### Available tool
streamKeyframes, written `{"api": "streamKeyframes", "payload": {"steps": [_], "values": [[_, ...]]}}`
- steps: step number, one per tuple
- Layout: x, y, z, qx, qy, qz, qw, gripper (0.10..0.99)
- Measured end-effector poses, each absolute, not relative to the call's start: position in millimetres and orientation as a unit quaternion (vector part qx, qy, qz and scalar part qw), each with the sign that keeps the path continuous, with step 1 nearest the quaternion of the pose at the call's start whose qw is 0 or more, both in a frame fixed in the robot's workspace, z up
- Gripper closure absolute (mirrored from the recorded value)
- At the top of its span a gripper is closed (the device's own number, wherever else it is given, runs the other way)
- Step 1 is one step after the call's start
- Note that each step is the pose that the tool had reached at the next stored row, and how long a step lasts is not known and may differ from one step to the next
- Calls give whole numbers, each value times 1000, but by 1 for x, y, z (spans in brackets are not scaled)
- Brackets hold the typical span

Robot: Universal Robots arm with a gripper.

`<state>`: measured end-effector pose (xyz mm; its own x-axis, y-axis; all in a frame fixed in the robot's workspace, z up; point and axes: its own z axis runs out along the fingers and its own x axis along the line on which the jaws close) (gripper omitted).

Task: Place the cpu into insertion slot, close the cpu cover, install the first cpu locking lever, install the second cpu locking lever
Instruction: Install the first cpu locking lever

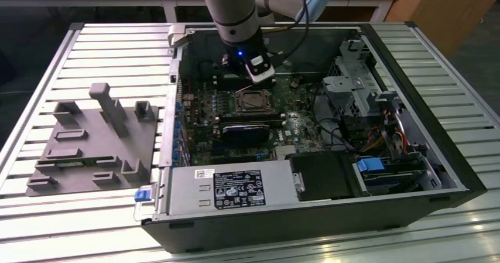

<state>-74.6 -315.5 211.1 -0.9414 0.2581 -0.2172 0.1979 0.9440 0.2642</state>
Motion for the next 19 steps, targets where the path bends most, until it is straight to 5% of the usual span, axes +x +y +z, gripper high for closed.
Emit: {"api": "streamKeyframes", "payload": {"steps": [19], "values": [[-69, -314, 208, 124, 979, 117, 107, 980]]}}
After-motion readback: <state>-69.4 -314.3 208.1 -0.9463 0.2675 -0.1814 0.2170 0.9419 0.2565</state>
